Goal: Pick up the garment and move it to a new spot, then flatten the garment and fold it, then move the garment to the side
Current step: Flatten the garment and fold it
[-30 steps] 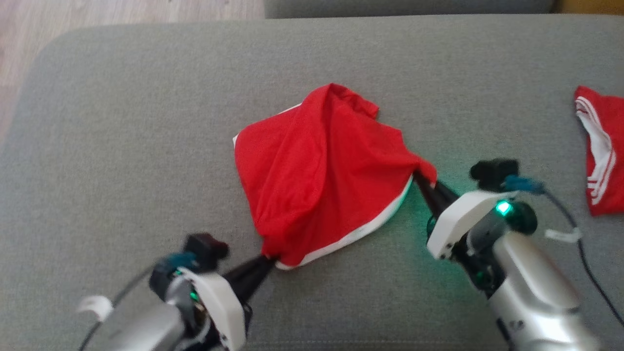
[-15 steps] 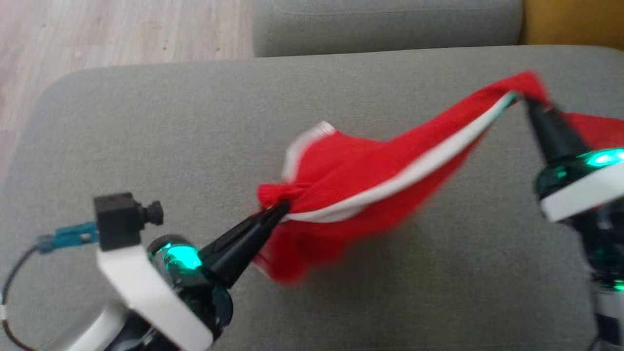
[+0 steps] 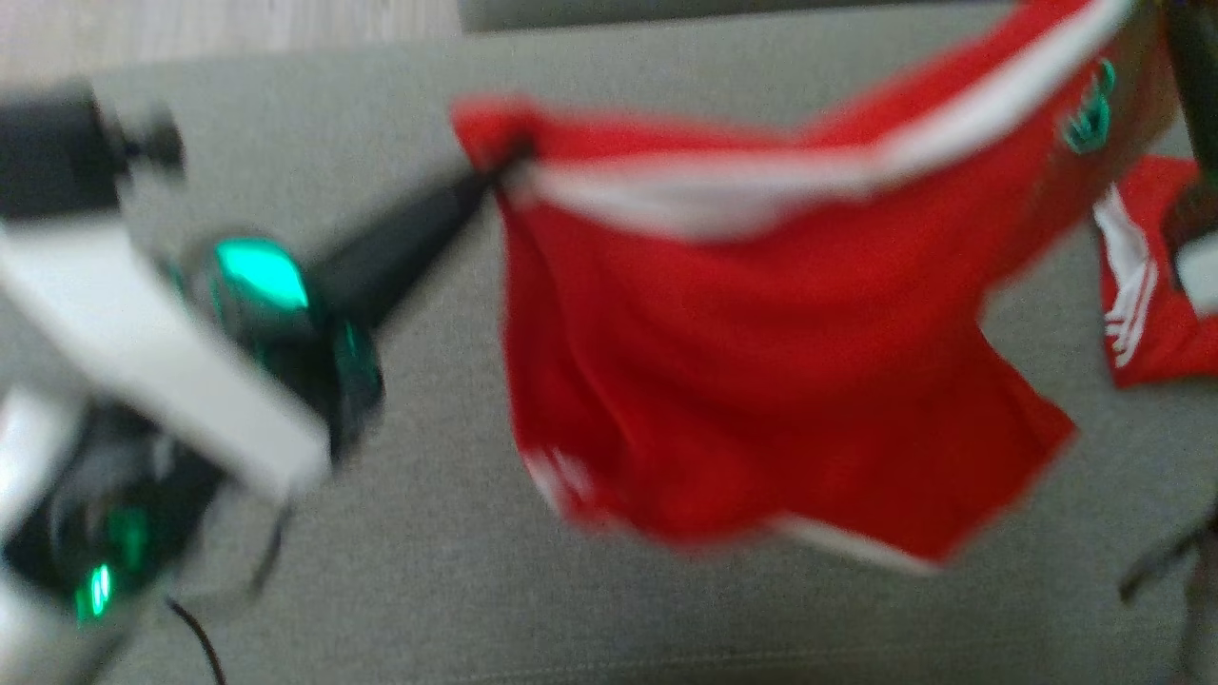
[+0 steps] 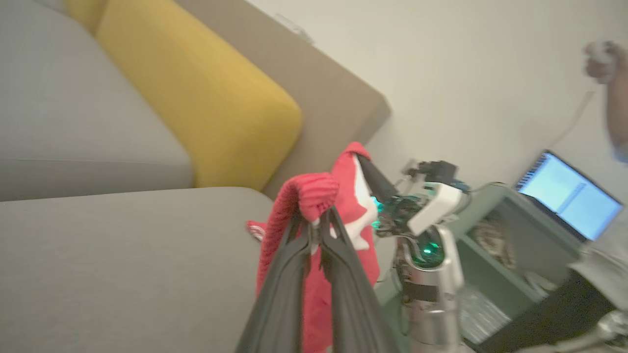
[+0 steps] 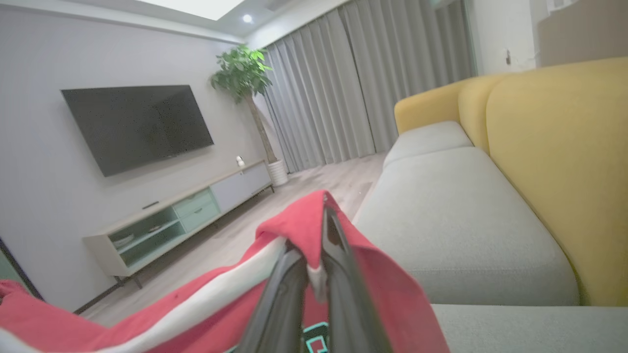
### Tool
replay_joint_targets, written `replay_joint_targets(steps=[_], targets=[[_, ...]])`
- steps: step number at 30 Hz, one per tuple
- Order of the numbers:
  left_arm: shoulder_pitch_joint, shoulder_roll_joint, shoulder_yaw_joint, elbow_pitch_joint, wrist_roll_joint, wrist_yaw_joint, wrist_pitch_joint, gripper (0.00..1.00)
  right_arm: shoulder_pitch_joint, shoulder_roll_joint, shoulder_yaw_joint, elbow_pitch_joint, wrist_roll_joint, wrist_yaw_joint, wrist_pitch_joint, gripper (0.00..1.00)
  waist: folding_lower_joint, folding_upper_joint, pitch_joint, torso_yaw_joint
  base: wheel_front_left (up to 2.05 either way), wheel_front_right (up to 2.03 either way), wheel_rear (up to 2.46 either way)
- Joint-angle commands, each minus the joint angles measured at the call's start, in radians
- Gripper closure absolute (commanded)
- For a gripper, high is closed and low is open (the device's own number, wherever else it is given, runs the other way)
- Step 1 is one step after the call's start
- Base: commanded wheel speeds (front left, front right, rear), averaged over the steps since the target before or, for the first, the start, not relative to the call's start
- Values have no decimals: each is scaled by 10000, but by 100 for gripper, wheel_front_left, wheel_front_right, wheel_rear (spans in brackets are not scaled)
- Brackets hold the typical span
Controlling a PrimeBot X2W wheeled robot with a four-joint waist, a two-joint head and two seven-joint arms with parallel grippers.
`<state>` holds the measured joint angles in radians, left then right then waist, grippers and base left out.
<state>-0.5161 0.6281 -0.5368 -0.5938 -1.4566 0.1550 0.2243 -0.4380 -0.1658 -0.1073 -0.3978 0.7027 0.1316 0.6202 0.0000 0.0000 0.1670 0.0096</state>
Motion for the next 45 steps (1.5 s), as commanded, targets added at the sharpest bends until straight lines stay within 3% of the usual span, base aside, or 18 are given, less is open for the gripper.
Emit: replay_joint_targets(steps=[1,4,6,10,13,16,17,23,29,34,40,45], targets=[[-1320,75,535,786,338,275,138,100,-1183,224,179,348,-590,-9,190,100,0,0,823,-29,0,0,0],[-2882,-391,371,2836,1193,576,86,100,-2819,623,233,1738,-1490,-9,32,100,0,0,1391,-50,0,0,0],[-3973,-932,255,4343,1792,523,-251,100,-4028,845,224,2826,-2078,-9,-437,100,0,0,1688,-82,0,0,0],[-6038,-2075,47,7095,2951,25,-1417,100,-6119,1093,93,4964,-2978,-9,-1811,100,0,0,2256,-131,0,0,0],[-6947,-2767,-201,8840,3598,-464,-2306,100,-6839,1143,61,6359,-3072,-9,-2778,100,0,0,2556,-220,0,0,0],[-6944,-3261,-515,10185,3841,-1041,-2925,100,-6449,1150,618,7380,-2734,-9,-3448,100,0,0,2585,-304,0,0,0],[-6944,-3261,-515,10185,3841,-1041,-2925,100,-6449,1150,618,7380,-2734,-9,-3448,100,0,0,2585,-304,0,0,0],[-5129,-3393,-1039,11603,3765,-2048,-3603,100,-3848,836,1760,7955,-2962,-9,-3692,100,0,0,2378,-467,0,0,0],[-2697,-3097,-1410,11182,3451,-2449,-4001,100,-1236,-232,2168,6797,-2355,-9,-3306,100,0,0,2048,-410,0,0,0],[-442,-2645,-1598,9672,2960,-2349,-4016,100,1068,-950,1851,5148,-1893,-9,-2716,100,0,0,1266,-220,0,0,0],[2512,-1705,-2033,6712,2543,-1296,-3758,100,4697,-1401,995,2327,-1597,-9,-1468,100,0,0,664,51,0,0,0],[4548,-1117,-2033,4016,1907,-399,-3850,100,6905,-1218,84,203,-1479,-9,-681,100,0,0,709,214,0,0,0]])
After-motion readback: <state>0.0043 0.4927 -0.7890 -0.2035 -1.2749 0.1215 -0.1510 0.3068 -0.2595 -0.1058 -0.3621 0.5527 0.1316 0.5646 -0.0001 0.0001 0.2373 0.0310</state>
